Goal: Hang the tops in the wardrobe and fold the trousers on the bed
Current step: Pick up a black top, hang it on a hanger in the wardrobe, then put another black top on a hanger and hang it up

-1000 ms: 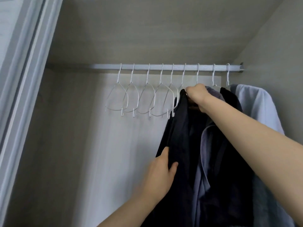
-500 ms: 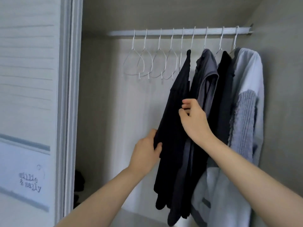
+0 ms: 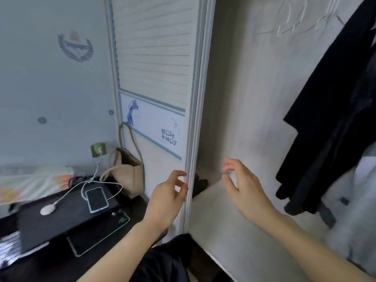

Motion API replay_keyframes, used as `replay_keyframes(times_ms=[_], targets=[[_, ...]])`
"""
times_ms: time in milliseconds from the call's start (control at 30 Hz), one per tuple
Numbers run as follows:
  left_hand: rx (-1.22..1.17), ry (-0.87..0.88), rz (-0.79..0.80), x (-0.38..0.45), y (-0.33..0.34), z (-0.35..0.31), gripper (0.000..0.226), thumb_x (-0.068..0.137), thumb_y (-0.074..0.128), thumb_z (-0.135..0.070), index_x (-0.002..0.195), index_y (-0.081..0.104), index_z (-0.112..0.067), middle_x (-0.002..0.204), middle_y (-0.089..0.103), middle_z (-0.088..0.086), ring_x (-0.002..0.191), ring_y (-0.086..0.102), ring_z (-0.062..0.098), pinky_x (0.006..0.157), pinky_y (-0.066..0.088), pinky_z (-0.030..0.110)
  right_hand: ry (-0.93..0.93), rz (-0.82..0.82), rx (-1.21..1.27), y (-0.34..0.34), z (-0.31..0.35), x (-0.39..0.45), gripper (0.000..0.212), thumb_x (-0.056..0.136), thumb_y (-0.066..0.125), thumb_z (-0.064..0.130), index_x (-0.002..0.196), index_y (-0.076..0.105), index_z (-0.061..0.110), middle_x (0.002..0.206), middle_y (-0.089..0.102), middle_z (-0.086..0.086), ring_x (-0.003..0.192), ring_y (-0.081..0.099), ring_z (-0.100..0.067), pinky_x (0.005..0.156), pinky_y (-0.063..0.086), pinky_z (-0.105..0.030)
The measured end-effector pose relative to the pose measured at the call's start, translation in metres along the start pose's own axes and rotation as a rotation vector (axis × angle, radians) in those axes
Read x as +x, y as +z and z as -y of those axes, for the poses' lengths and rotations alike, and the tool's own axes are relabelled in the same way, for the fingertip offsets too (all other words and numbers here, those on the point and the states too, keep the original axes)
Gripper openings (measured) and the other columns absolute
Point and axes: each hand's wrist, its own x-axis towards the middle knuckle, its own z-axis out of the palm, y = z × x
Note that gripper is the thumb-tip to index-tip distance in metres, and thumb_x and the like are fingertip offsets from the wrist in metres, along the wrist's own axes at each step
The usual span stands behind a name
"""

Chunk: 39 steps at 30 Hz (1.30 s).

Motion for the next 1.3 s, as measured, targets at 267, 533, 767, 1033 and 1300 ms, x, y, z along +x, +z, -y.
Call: replay_keyframes(times_ms=[267,533,767,1033,1300], targets=[[0.184,-0.55,-0.379,-0.229,-0.086,0.059,0.019,0.098,0.053,-0.022,0.112,0.053,-0.034,0.085,0.067,-0.007,0.062,0.067,0.004,0.067,0.054,0.031,-0.271,0.424,0.261,0.129,0.075,-0.096,0.036,0.096,0.051,0.019,0.132,0.046,0.014,0.111,0.06,0.003,0.105,0.055,-0.013,0.09,0.036,-0.02],[0.281,-1.007,-0.689,-0.471,-0.11,0.05,0.018,0.096,0.053,-0.018,0.109,0.055,-0.03,0.079,0.068,-0.003,0.058,0.067,0.014,0.061,0.051,0.033,-0.459,0.879,0.456,0.202,0.168,-0.233,0.029,0.097,0.049,0.02,0.124,0.05,0.012,0.12,0.058,0.001,0.109,0.055,-0.015,0.086,0.036,-0.02],[0.2,-1.305,-0.931,-0.596,-0.104,0.043,0.015,0.098,0.049,-0.019,0.11,0.053,-0.028,0.083,0.068,-0.001,0.055,0.067,0.012,0.049,0.044,0.023,-0.581,1.162,0.462,0.24,0.238,-0.312,0.032,0.099,0.043,0.024,0.13,0.046,0.015,0.094,0.059,0.01,0.085,0.055,-0.007,0.076,0.037,-0.021],[0.14,-1.459,-1.054,-0.671,-0.136,0.091,0.014,0.099,0.048,-0.015,0.11,0.054,-0.022,0.085,0.067,0.002,0.056,0.069,0.016,0.055,0.052,0.034,-0.603,1.382,0.366,0.327,0.308,-0.368,0.033,0.099,0.045,0.023,0.129,0.048,0.011,0.092,0.056,0.011,0.094,0.054,-0.013,0.083,0.041,-0.025],[-0.004,-1.621,-0.892,-0.729,-0.203,0.27,0.021,0.096,0.052,-0.018,0.116,0.057,-0.015,0.109,0.064,0.003,0.085,0.057,0.019,0.07,0.044,0.029,-0.482,1.49,0.173,0.507,0.38,-0.426,0.027,0.098,0.047,0.024,0.123,0.051,0.014,0.096,0.06,0.003,0.084,0.05,-0.011,0.065,0.033,-0.019]])
